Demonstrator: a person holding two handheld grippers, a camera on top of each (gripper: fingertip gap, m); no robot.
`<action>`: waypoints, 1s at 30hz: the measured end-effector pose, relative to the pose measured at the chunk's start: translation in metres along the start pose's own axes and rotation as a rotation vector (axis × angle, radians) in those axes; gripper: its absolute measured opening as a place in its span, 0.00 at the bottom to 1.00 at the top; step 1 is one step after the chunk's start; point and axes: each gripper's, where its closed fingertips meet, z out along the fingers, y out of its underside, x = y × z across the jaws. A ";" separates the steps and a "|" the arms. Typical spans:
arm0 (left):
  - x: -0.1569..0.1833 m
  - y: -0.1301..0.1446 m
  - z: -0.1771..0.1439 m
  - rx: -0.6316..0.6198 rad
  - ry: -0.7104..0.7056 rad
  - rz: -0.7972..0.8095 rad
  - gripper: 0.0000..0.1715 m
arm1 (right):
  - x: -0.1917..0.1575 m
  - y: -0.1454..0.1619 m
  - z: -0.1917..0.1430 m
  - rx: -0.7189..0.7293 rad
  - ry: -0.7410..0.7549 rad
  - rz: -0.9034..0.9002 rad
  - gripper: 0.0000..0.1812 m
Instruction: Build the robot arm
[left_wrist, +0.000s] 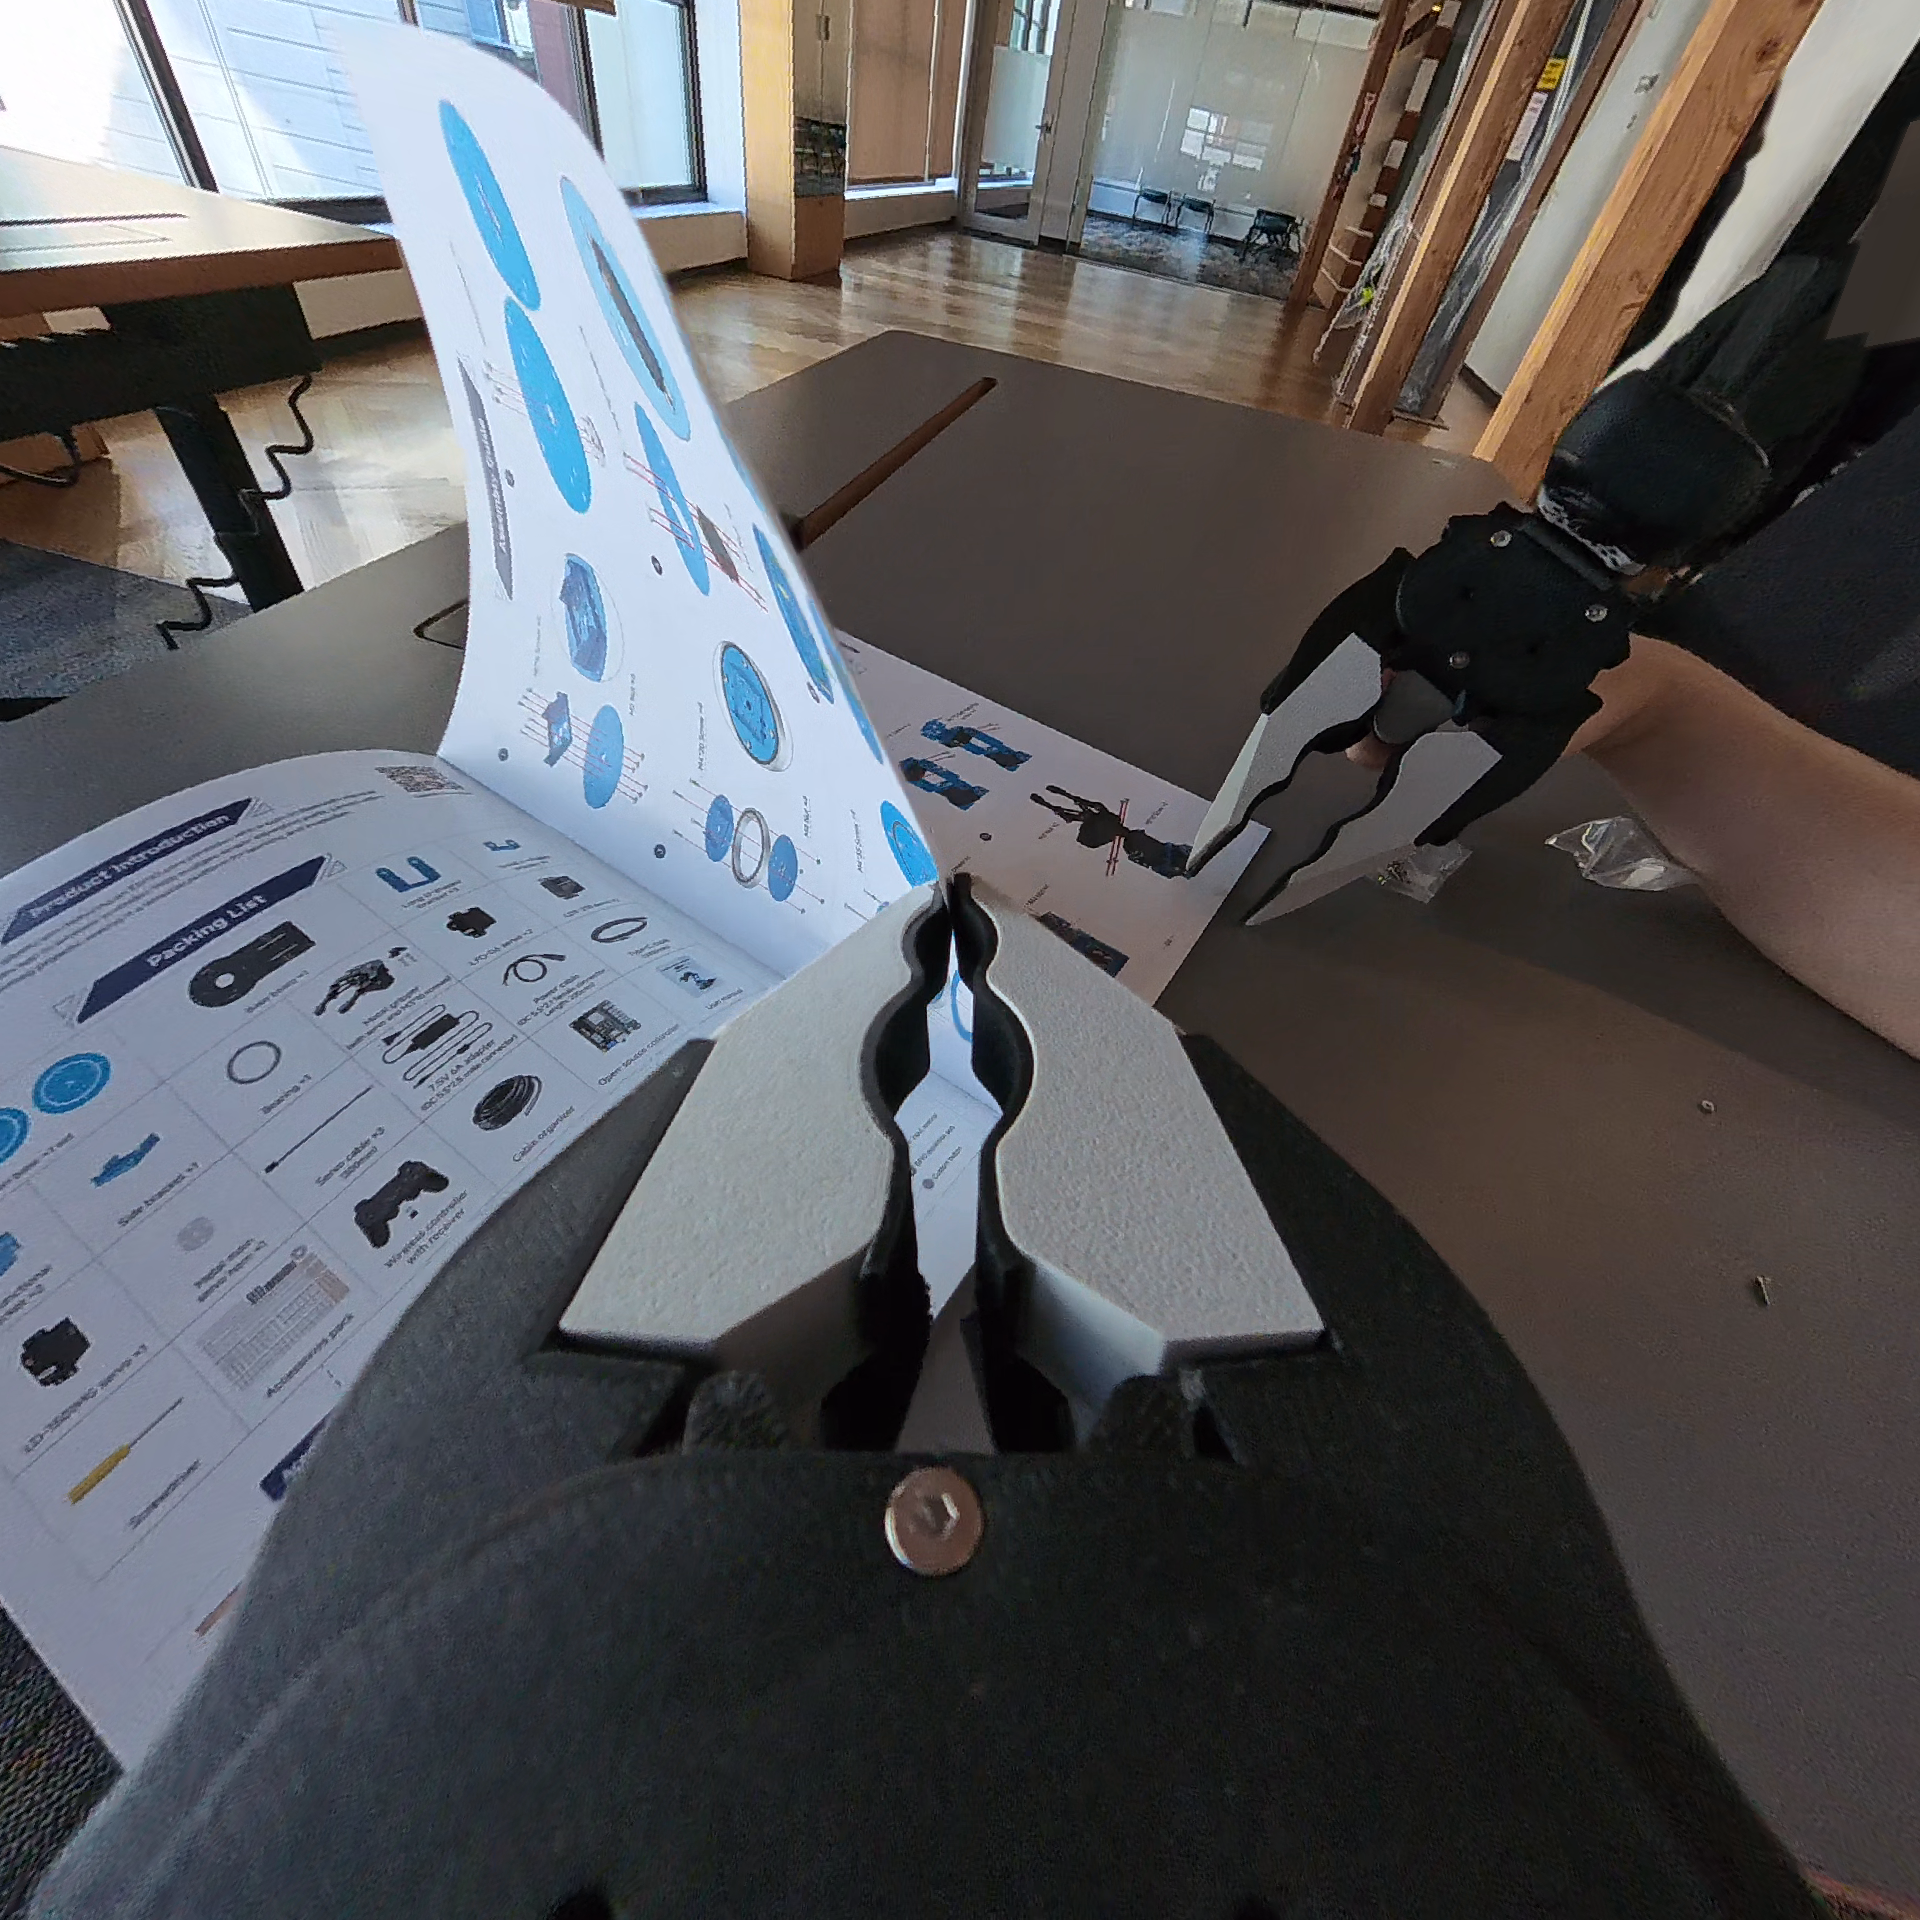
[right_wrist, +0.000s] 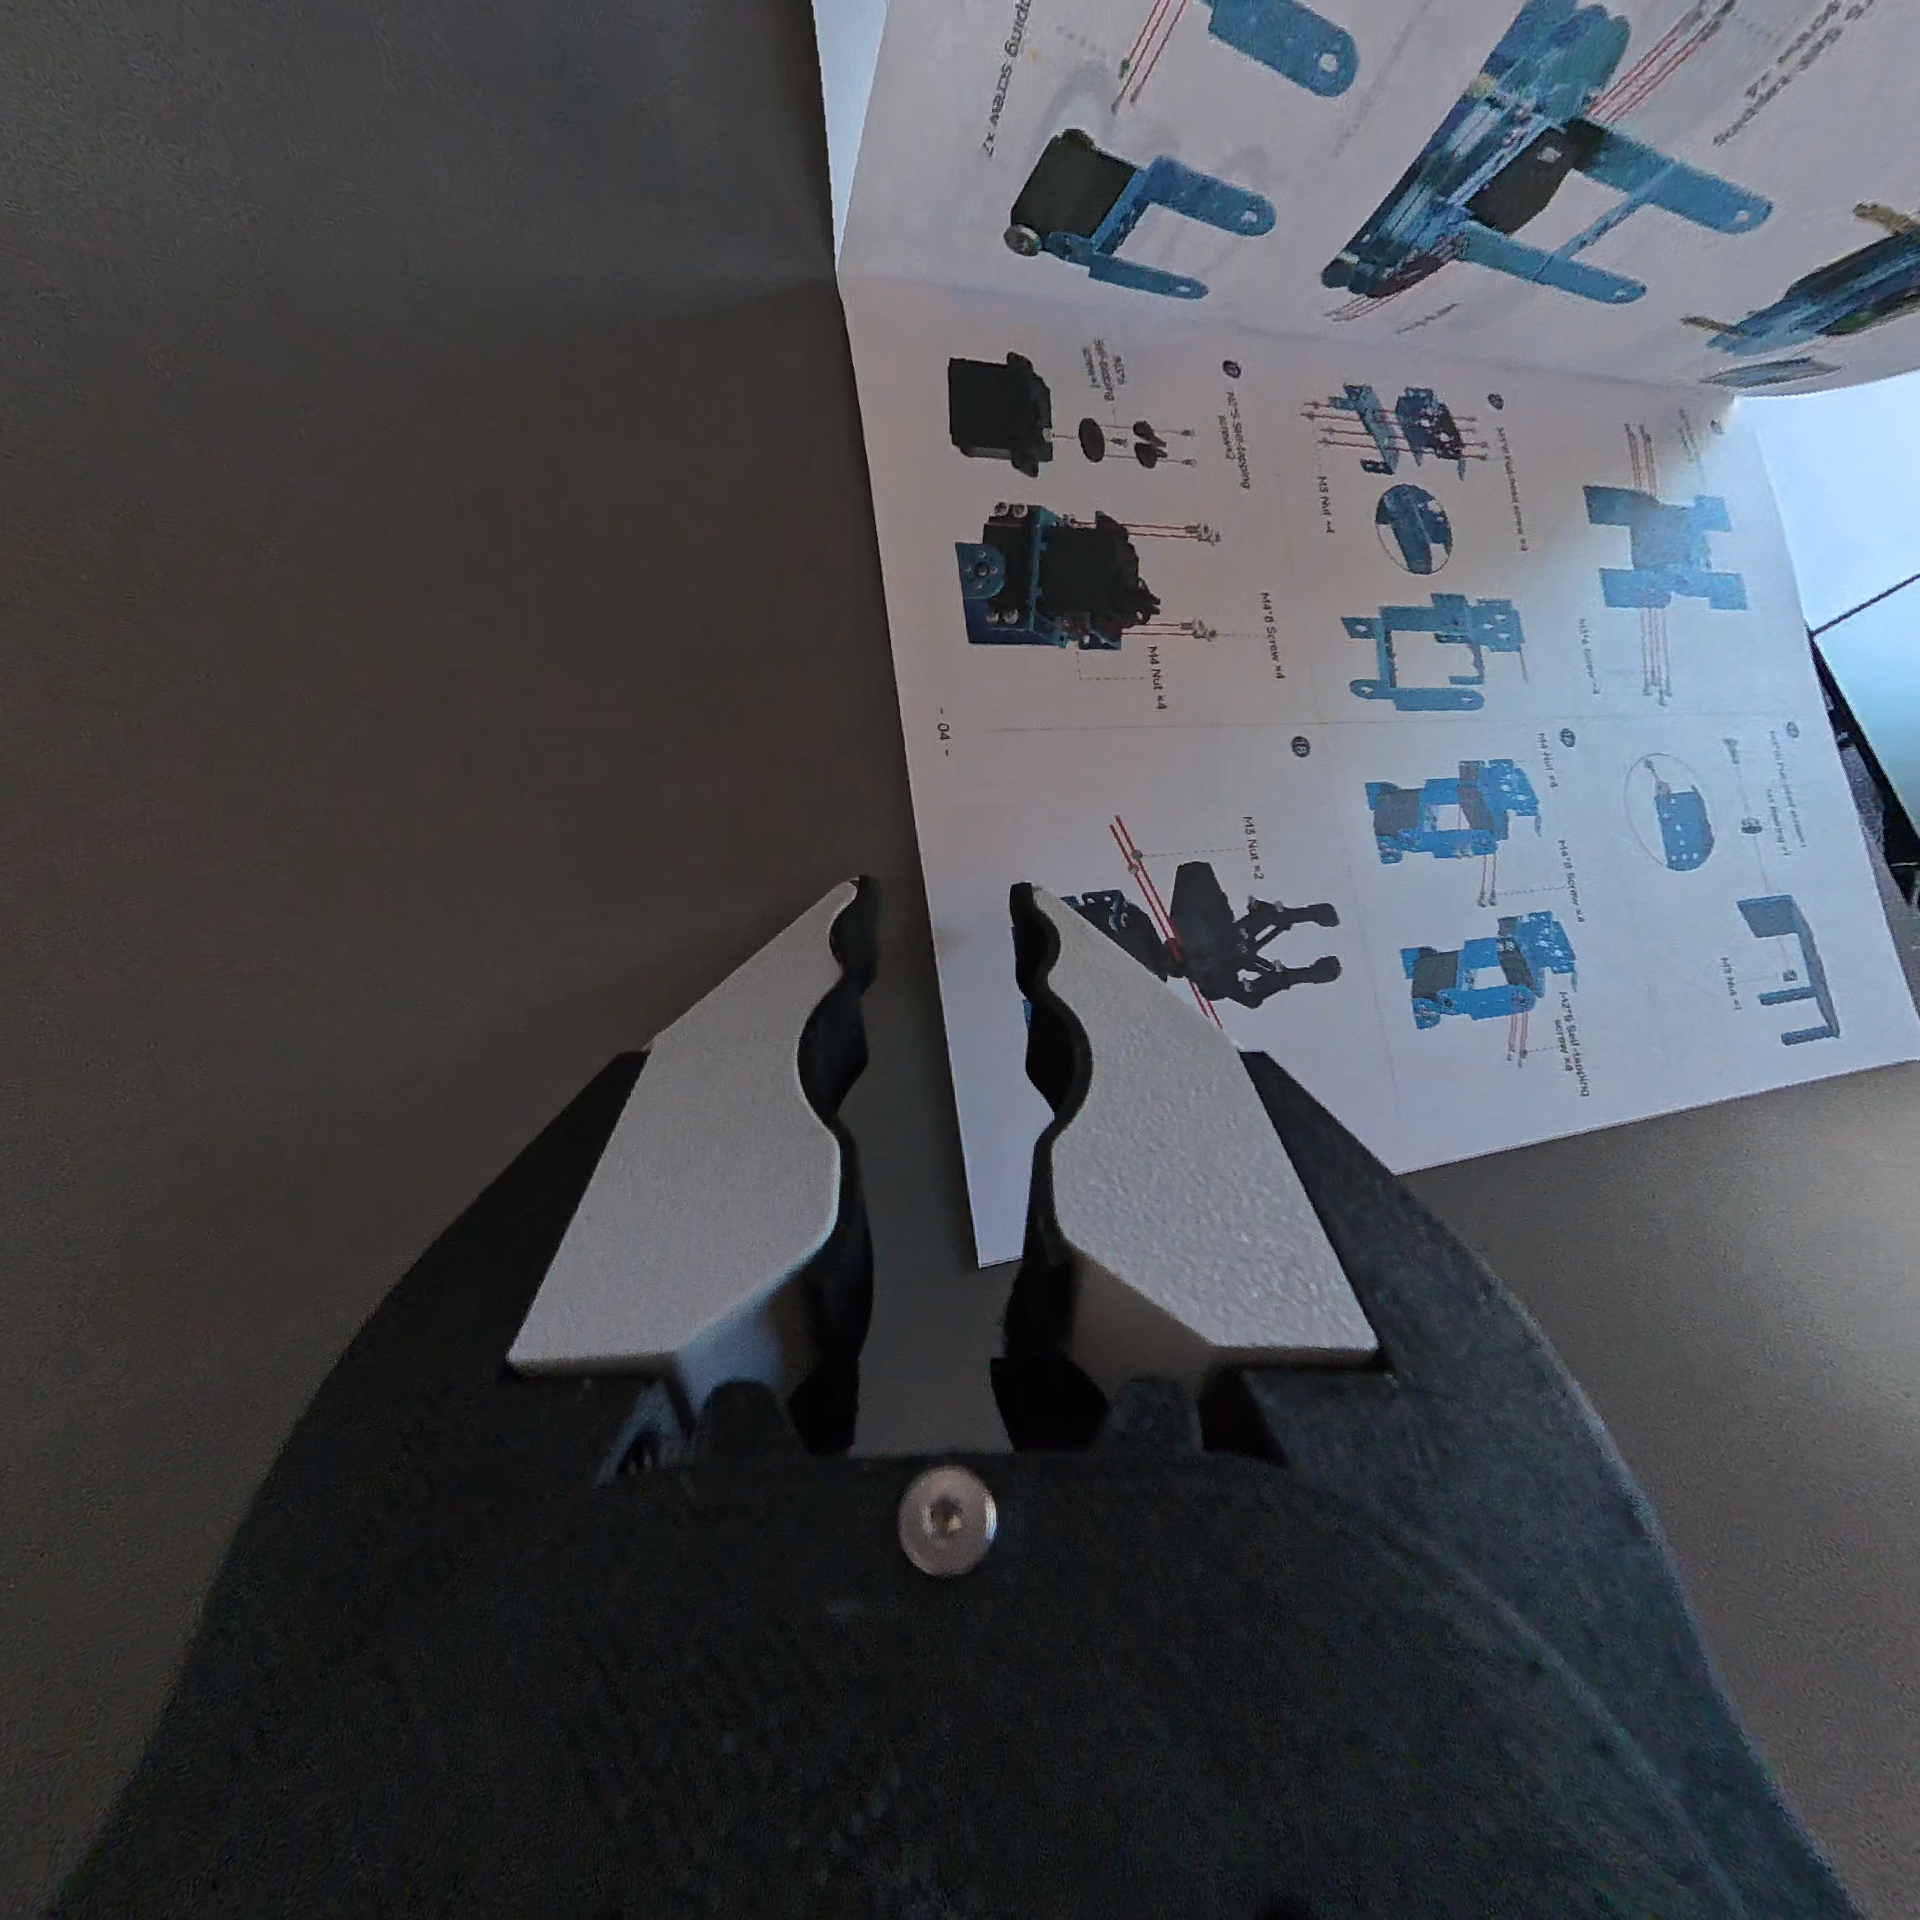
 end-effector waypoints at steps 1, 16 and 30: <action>0.000 0.001 -0.002 0.000 -0.005 -0.002 0.00 | -0.001 0.000 0.000 -0.004 -0.008 0.007 0.13; -0.012 0.014 -0.011 -0.048 -0.034 0.025 0.00 | 0.008 0.003 0.005 -0.087 0.094 -0.145 0.00; -0.013 0.017 -0.010 -0.087 -0.018 0.053 0.00 | 0.026 0.000 -0.001 -0.111 0.229 -0.221 0.00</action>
